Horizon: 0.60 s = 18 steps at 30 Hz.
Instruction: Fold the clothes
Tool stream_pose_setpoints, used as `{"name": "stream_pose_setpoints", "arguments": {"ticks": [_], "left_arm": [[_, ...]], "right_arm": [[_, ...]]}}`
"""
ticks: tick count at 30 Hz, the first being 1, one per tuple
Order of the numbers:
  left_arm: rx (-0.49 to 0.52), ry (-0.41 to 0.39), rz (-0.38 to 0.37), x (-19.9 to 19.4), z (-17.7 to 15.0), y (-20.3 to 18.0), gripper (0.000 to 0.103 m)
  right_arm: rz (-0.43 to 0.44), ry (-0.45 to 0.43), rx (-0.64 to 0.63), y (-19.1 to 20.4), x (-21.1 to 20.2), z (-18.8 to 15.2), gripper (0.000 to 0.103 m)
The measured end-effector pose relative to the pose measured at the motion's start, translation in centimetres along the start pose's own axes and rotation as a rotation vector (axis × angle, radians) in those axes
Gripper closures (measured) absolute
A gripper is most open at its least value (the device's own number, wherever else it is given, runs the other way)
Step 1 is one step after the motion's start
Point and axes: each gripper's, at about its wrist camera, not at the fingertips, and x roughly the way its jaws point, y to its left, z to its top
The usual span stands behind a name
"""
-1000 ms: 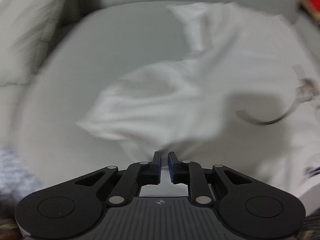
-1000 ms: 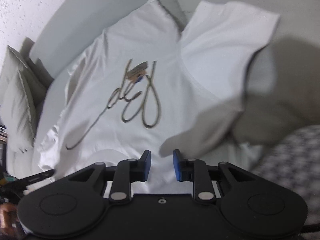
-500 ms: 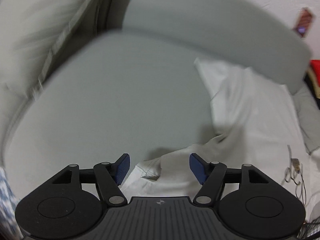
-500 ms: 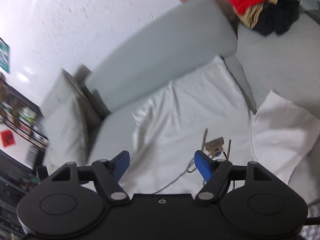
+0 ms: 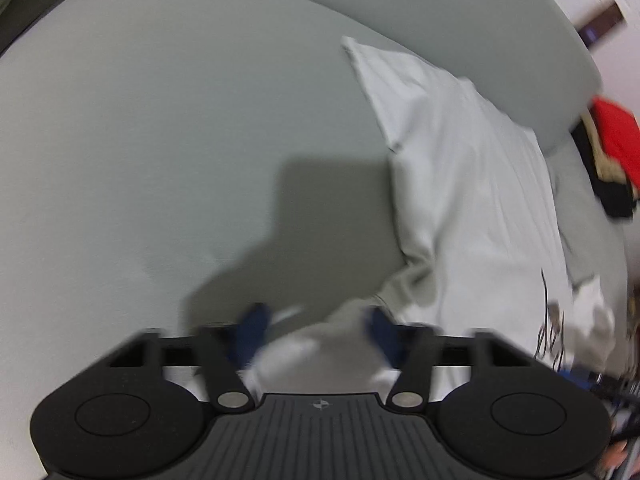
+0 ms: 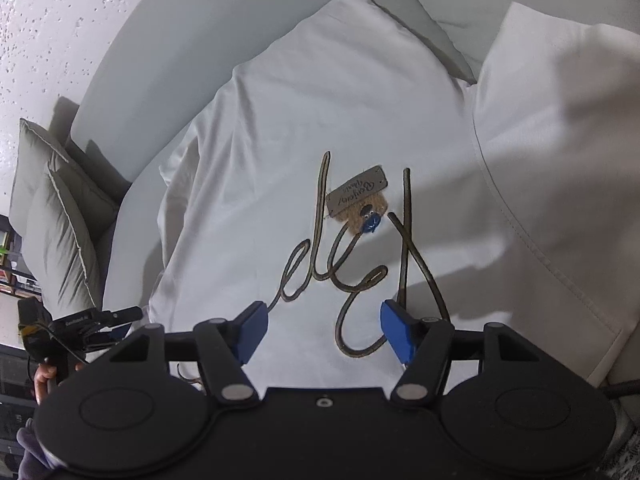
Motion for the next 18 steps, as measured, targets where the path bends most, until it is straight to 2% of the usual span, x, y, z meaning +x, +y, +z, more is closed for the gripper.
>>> {"name": "stream_pose_setpoints", "arguments": {"ticks": [1,2,6,7,8,9,10,12,14,17,18], "left_arm": [[0.045,-0.015,0.016,0.0,-0.7,-0.7,0.098],[0.117,-0.056,0.049,-0.4,-1.8,-2.0,0.1],[0.453,-0.369,0.351,-3.8,-8.5,-8.4,0.1],[0.556,-0.403,0.393,-4.3,-10.6,-10.0,0.1],[0.662,-0.426,0.428,-4.8,-12.7,-11.7,0.099],[0.763,-0.392,0.453,-4.4,-14.6,-13.0,0.086],[0.863,-0.347,0.476,-4.0,-16.6,-14.3,0.079],[0.982,-0.299,0.497,-3.5,-19.3,-15.2,0.076],[0.846,-0.335,0.397,-6.1,-18.5,-13.5,0.072],[0.612,-0.391,0.234,-10.2,-17.0,-10.6,0.058],[0.49,-0.425,0.168,-11.9,-16.1,-8.8,0.052]], "right_arm": [[-0.002,0.0,-0.004,0.1,0.0,0.0,0.042],[-0.002,0.001,-0.002,0.1,0.0,0.1,0.042],[0.009,-0.001,0.009,-0.3,0.0,0.4,0.042],[0.013,-0.002,0.011,-0.3,0.0,0.4,0.042],[0.016,-0.002,0.013,-0.3,0.0,0.4,0.042],[0.019,-0.002,0.015,-0.4,0.0,0.5,0.042],[0.022,-0.003,0.017,-0.4,0.0,0.5,0.042],[0.026,0.001,0.027,-0.5,0.0,0.7,0.041],[0.034,0.004,0.043,-0.7,0.0,0.8,0.041],[0.045,0.008,0.054,-0.8,0.0,0.8,0.041],[0.049,0.009,0.055,-0.8,-0.1,0.9,0.041]]}}
